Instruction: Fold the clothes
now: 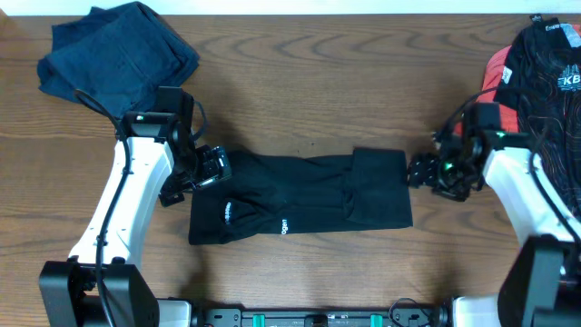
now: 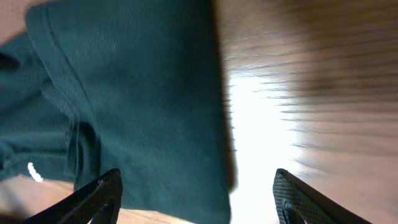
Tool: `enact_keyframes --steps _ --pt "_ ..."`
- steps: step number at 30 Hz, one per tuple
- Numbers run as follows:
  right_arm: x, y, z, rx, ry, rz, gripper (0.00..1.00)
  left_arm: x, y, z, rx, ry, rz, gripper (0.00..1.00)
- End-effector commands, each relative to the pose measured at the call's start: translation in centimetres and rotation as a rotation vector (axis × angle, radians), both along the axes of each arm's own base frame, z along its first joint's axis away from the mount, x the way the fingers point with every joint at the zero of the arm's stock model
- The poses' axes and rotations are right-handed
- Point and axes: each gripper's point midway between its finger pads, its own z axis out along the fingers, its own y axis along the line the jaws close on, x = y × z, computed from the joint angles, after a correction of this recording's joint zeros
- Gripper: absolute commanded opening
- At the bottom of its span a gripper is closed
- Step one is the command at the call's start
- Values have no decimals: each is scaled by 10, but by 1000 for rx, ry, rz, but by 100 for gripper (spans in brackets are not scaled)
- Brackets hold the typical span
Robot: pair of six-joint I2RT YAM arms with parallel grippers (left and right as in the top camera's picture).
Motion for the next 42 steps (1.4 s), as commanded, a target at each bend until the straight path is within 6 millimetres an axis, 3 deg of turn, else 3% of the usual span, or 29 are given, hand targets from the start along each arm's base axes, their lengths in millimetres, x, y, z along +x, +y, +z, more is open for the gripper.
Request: enact_keyframes --steps 1,7,12,14,17,18,19,22,23,26,31,36,42 --pt "-5 17 -15 116 21 52 76 -1 0 0 2 6 -8 98" --pt "-7 22 -42 151 73 49 73 -1 0 0 2 5 -27 98" --pt "-10 36 -47 224 102 59 67 0 0 0 2 3 -26 98" --pt "-12 42 -49 227 111 76 60 0 0 0 2 3 -26 98" --pt "-13 52 -51 223 109 116 37 0 0 0 2 3 -27 98" --pt "-13 55 -52 220 107 122 34 0 0 0 2 3 -27 98" --pt "-13 54 -54 200 117 107 30 0 0 0 2 3 -26 98" --pt "-13 43 -61 117 154 38 6 0 0 0 2 4 -26 98" --pt "-14 40 -62 100 157 35 1 0 0 0 2 4 -27 98" --pt "-16 28 -61 65 174 11 1 0 0 0 2 3 -26 98" --pt "-18 -7 -47 -45 182 -49 1 0 0 0 2 3 -26 98" --pt "-21 -40 -13 -201 138 -93 1 0 0 0 2 3 -27 98" --pt "-19 -31 28 -209 10 -94 1 3 0 0 1 -8 -26 98"
